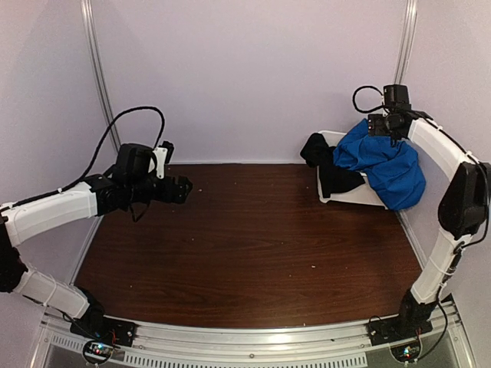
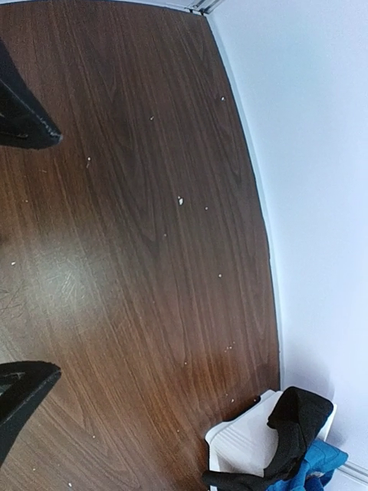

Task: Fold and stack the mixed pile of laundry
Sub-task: Pick up the crumpled skirt from the bin.

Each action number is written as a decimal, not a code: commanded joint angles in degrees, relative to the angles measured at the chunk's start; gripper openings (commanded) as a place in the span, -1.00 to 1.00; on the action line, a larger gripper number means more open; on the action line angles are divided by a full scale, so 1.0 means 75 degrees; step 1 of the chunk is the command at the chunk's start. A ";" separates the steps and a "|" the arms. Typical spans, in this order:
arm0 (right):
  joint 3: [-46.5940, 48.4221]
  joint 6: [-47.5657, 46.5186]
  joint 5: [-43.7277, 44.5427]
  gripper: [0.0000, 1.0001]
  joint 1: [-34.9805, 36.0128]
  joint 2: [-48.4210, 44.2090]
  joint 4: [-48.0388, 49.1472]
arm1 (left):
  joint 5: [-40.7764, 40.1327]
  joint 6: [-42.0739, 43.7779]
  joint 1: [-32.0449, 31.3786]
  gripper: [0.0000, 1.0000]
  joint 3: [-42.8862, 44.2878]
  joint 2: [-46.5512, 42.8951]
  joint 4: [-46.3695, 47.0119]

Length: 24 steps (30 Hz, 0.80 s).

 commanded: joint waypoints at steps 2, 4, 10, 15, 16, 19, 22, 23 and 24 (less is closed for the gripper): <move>0.0764 -0.0431 0.1388 1.00 -0.0258 0.1590 -0.1311 | 0.0070 -0.0032 -0.0042 0.95 0.0035 -0.0258 0.0457; 0.1052 -0.0572 0.1587 1.00 -0.0273 0.2062 -0.1473 | 0.0077 -0.0067 -0.0042 0.95 0.0046 -0.0262 0.0457; 0.1627 -0.0416 0.1117 0.14 -0.0309 0.2684 -0.1745 | 0.0076 -0.0161 -0.0042 0.95 0.0011 -0.0264 0.0461; 0.1895 -0.0357 0.0214 -1.00 -0.0310 0.2162 -0.1667 | -0.0062 -0.0267 -0.0042 0.95 -0.0012 -0.0295 0.0455; 0.1890 -0.0357 -0.0018 -1.00 -0.0296 0.1951 -0.1576 | -0.0133 -0.0316 -0.0042 0.95 -0.0021 -0.0309 0.0456; 0.1874 -0.0092 -0.0828 -1.00 -0.0255 0.1255 -0.1287 | -0.0270 -0.0369 -0.0042 0.95 -0.0018 -0.0344 0.0500; 0.1844 0.0044 -0.1940 -1.00 -0.0194 0.0560 -0.0913 | -0.0319 -0.0409 -0.0042 0.95 -0.0004 -0.0316 0.0567; 0.1832 0.0118 -0.2288 -1.00 -0.0169 0.0342 -0.0761 | -0.0362 -0.0448 -0.0042 0.95 0.0026 -0.0312 0.0582; 0.1837 0.0177 -0.2777 -1.00 -0.0138 0.0161 -0.0602 | -0.0373 -0.0469 -0.0042 0.95 0.0042 -0.0301 0.0589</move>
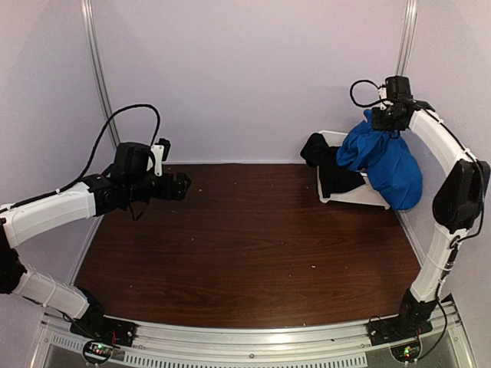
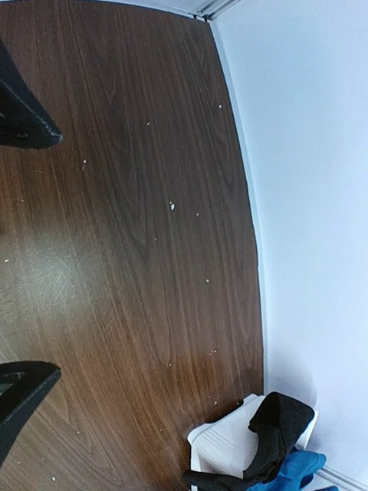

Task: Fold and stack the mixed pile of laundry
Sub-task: Pick up the crumpled skirt from the bin, then place the crumpled skirt at the center of the board.

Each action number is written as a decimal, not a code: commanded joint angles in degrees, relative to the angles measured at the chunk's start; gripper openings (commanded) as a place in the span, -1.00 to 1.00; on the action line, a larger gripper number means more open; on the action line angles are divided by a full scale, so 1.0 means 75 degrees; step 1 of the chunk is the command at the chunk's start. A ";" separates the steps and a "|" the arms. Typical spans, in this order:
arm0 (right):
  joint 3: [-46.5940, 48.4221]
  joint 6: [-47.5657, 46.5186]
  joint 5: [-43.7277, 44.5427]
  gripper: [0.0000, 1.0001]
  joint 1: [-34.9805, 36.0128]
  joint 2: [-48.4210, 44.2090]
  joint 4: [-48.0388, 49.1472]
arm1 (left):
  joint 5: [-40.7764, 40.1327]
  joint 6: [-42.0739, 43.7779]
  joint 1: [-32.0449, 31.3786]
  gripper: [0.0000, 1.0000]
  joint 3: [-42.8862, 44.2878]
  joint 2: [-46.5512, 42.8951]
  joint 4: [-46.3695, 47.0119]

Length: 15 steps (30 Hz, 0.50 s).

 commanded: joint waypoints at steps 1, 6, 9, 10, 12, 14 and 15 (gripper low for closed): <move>0.0201 0.0380 -0.2197 -1.00 0.0173 -0.1299 0.1057 | -0.0214 -0.0194 -0.0042 0.95 0.0061 -0.0141 0.0456; 0.0768 0.0709 -0.3713 -1.00 0.0739 -0.1734 0.1564 | -0.0432 -0.0400 -0.0042 0.95 0.0122 -0.0100 0.0478; 0.1565 0.0832 -0.4393 -1.00 0.1268 -0.1569 0.1599 | -0.0526 -0.0513 -0.0042 0.95 0.0139 -0.0094 0.0511; 0.1801 0.0844 -0.4591 -1.00 0.1462 -0.1504 0.1644 | -0.0566 -0.0545 -0.0041 0.95 0.0150 -0.0102 0.0500; 0.2237 0.0883 -0.4939 -1.00 0.1887 -0.1345 0.1739 | -0.0714 -0.0608 -0.0042 0.95 0.0169 -0.0126 0.0476; 0.2665 0.1073 -0.5321 -1.00 0.2345 -0.1159 0.1906 | -0.0899 -0.0664 -0.0042 0.95 0.0195 -0.0163 0.0413; 0.2925 0.1281 -0.5562 -1.00 0.2534 -0.1061 0.2087 | -0.1016 -0.0693 -0.0042 0.95 0.0223 -0.0184 0.0355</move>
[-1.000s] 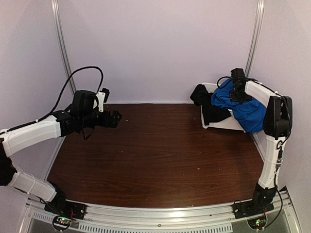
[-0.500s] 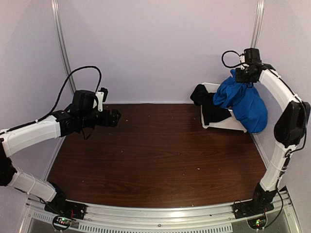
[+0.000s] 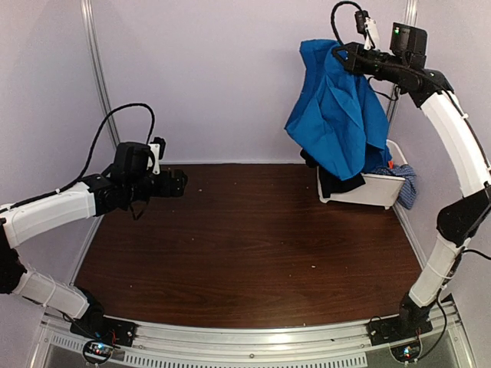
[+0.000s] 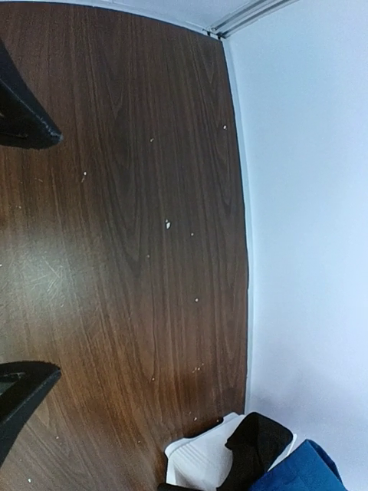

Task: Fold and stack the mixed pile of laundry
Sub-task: Place the crumpled skirt at the center of the board.

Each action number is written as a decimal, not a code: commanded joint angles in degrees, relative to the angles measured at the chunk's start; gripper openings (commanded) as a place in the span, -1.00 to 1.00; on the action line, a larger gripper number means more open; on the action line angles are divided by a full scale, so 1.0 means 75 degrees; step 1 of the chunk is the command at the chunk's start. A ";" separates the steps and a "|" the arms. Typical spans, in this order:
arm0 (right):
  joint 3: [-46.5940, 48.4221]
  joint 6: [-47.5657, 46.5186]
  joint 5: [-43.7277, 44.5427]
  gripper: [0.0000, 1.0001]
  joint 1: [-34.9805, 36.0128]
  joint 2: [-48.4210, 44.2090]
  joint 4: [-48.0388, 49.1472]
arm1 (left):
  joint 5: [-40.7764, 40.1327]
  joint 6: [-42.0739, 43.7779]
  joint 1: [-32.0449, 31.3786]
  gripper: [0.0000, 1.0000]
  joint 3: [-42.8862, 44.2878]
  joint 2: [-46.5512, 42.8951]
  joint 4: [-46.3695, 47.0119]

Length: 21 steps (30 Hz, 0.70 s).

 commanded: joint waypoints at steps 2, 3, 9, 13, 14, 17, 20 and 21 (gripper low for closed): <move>0.1235 0.0873 -0.1787 -1.00 0.1015 0.0441 0.1395 | -0.0713 -0.0286 -0.0036 0.95 0.0368 -0.0212 0.0086; 0.1415 0.1086 -0.2012 -1.00 0.1165 0.0519 0.1609 | -0.0876 -0.0357 -0.0026 0.95 0.0476 -0.0225 -0.0188; 0.1498 0.2668 -0.3286 -1.00 0.1602 0.0897 0.3226 | -0.0903 -0.0739 0.0308 0.95 0.0771 -0.0641 -0.0872; 0.0434 0.2315 -0.2974 -1.00 0.1232 0.0658 0.2999 | -0.0720 -0.0778 0.0548 0.96 0.0474 -0.1279 -0.0677; -0.0142 0.2513 -0.3107 -1.00 0.1014 0.0489 0.3292 | -0.0708 -0.0757 0.0574 0.95 0.0381 -0.1434 -0.0608; -0.2121 0.3089 -0.3537 -1.00 0.0417 0.0009 0.4364 | -0.0365 -0.0466 0.0619 0.95 0.0021 -0.1742 -0.0193; -0.3624 0.3173 -0.3555 -1.00 0.0257 -0.0333 0.4942 | -0.0049 -0.0331 0.0632 0.95 -0.0144 -0.1614 -0.0030; -0.3700 0.3101 -0.3534 -1.00 0.0259 -0.0352 0.4897 | 0.0054 -0.0313 0.0632 0.95 -0.0136 -0.1530 -0.0035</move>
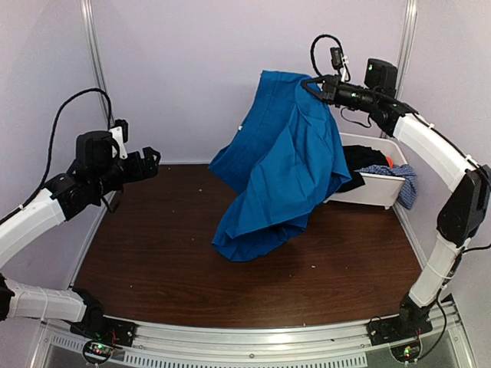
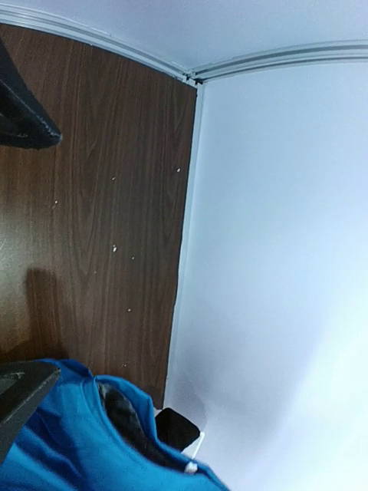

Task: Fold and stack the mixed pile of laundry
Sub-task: Place the crumpled skirt at the center of the board.

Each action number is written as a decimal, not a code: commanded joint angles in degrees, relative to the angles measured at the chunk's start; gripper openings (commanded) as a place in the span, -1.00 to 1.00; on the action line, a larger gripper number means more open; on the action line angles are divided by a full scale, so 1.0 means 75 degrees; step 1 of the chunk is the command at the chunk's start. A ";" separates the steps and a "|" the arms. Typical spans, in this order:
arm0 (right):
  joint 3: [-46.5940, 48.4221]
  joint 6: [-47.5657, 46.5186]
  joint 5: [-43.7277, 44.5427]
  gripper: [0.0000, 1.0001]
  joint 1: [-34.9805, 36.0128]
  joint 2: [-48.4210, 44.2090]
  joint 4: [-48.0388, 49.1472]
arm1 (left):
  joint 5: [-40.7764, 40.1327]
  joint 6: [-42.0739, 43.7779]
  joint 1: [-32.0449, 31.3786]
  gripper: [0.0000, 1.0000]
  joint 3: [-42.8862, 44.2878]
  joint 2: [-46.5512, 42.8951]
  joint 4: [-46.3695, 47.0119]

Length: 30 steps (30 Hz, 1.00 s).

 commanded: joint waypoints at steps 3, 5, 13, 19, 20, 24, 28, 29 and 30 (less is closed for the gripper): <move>-0.0416 0.0541 -0.0491 -1.00 -0.0082 -0.0153 0.1305 | 0.0716 0.0217 0.0049 0.95 -0.0198 0.0561 0.0454; 0.0082 0.0543 -0.0546 -1.00 0.0120 0.0139 0.1155 | 0.0739 0.0144 0.0049 0.95 -0.0148 0.0700 0.0466; 0.3574 0.0496 -0.0761 -1.00 0.1511 0.2399 0.0000 | 0.1550 -0.0738 0.1061 0.95 0.0064 0.0843 0.0047; 0.5130 0.2297 -0.1505 -1.00 0.2220 0.3205 0.1747 | 0.1720 -0.0692 0.1817 0.95 -0.0043 0.0266 -0.0229; 0.5138 0.2350 -0.1559 -1.00 0.2277 0.3101 0.1873 | 0.1623 -0.0646 0.1837 0.95 -0.0035 0.0184 -0.0279; 0.4049 0.1995 -0.1743 -1.00 0.2070 0.2171 0.1777 | 0.1403 -0.0584 0.1854 0.95 0.0037 0.0034 -0.0467; 0.0093 0.1025 -0.0627 -1.00 0.1289 0.0400 0.1733 | 0.1561 -0.0618 0.1854 0.95 -0.0156 0.0054 -0.0335; -0.0926 0.0881 -0.0368 -0.95 0.1058 0.0012 0.1735 | 0.1622 -0.0603 0.1854 0.95 -0.0204 0.0094 -0.0331; -0.2017 0.0762 -0.0147 -0.73 0.0872 -0.0290 0.1734 | 0.1719 -0.0541 0.1854 0.95 -0.0251 0.0154 -0.0302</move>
